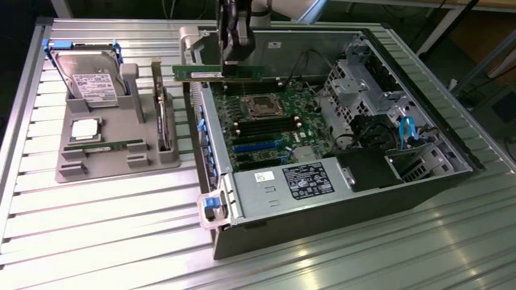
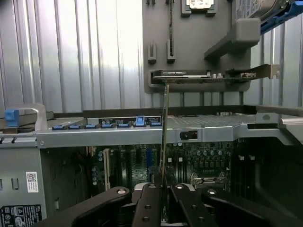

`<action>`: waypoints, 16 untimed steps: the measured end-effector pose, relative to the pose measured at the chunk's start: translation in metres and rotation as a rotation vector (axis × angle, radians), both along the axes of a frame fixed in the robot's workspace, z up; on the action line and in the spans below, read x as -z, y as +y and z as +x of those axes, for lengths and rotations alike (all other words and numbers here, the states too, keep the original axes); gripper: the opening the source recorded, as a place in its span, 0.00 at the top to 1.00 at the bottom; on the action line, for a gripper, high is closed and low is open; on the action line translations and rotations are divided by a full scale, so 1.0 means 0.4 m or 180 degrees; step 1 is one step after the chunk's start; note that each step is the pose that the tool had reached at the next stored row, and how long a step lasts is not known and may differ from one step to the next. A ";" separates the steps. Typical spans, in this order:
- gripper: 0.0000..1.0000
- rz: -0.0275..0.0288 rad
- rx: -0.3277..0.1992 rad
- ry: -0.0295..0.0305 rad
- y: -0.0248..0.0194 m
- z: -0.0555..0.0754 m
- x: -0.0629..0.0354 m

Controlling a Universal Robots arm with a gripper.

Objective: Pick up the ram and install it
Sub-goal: 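Pick up the ram and move it above insertion slot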

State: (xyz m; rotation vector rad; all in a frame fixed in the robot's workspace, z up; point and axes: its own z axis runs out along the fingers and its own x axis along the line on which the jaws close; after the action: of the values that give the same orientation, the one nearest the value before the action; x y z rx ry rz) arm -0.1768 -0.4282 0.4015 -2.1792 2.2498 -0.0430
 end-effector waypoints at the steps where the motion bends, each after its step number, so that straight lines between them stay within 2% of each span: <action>1: 0.87 0.0000 -0.0001 0.0000 0.000 0.005 0.000; 8: 0.87 0.0000 -0.0027 0.0009 0.000 0.067 0.000; 11: 0.87 0.0000 -0.0156 0.0019 0.000 0.091 0.000; 13: 0.87 0.0000 -0.0171 0.0028 0.000 0.094 0.000; 16: 0.87 0.0000 -0.0172 0.0029 0.001 0.104 0.000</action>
State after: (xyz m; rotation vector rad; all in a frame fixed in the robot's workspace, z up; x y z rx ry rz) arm -0.1353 -0.4278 0.4015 -2.2432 2.1943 -0.0329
